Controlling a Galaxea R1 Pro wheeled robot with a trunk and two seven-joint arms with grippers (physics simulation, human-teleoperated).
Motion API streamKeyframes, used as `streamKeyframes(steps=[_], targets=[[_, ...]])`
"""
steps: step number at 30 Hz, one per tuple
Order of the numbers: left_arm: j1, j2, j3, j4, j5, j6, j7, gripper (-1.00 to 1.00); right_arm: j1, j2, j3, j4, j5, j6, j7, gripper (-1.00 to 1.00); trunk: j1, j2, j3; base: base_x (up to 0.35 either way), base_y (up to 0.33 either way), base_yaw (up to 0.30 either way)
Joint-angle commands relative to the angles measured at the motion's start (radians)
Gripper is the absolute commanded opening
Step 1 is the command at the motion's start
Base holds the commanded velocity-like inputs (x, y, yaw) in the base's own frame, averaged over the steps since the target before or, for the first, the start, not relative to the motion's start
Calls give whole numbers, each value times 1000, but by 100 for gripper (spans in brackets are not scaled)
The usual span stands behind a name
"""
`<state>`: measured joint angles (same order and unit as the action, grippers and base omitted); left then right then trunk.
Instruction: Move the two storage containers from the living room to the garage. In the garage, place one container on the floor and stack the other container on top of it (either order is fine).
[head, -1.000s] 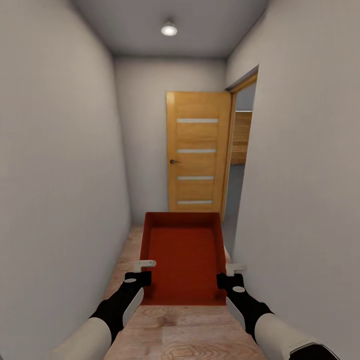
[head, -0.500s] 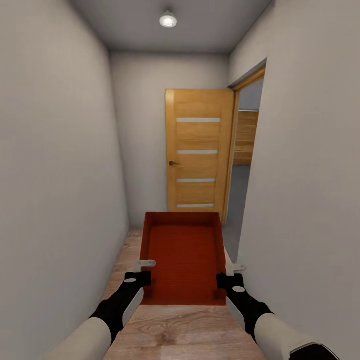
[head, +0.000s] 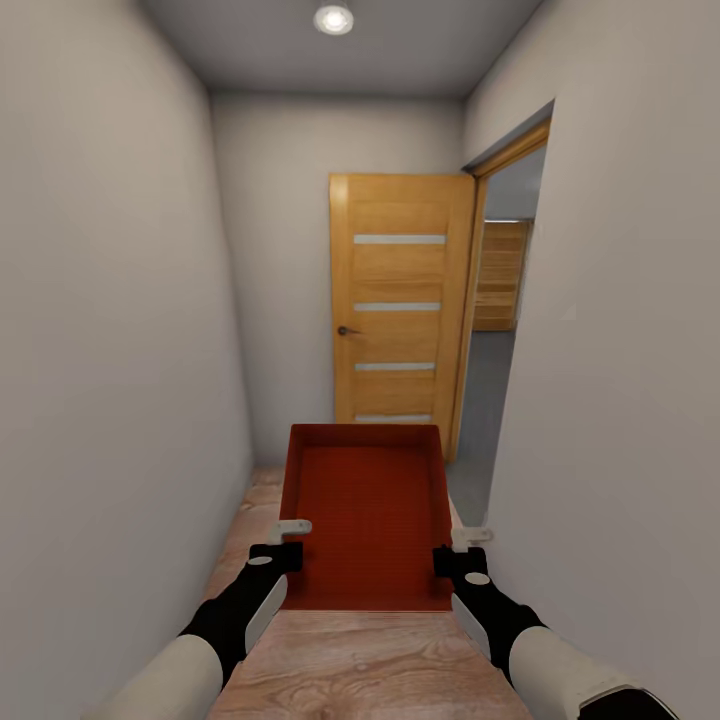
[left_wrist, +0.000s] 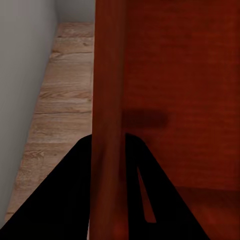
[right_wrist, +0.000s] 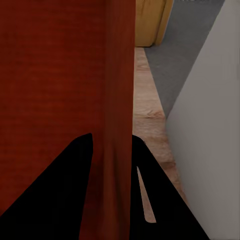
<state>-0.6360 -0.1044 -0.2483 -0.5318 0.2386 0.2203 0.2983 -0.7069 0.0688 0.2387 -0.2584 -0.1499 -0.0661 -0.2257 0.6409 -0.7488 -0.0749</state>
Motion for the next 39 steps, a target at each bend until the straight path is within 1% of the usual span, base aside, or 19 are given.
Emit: streamKeyframes(steps=[1,9,22,39], targets=[[-1,0,12,-11,51,-39,15,-100,0,16,-13,2,-16,-6,-1,-100,1,-1,-2,323,0,0],[-1,0,12,-11,51,-39,15,-100,0,16,-13,2,-16,-6,-1,-100,1,-1,-2,323,31,0],[-1,-1,12,-11,51,-39,15,-100,0,16,-13,3,-16,-5,-1,-100,1,-1,-2,323,123,0],[-1,-1,12,-8,51,-39,15,-100,0,16,-13,2,-16,-6,-1,-100,1,-1,-2,323,4,0]])
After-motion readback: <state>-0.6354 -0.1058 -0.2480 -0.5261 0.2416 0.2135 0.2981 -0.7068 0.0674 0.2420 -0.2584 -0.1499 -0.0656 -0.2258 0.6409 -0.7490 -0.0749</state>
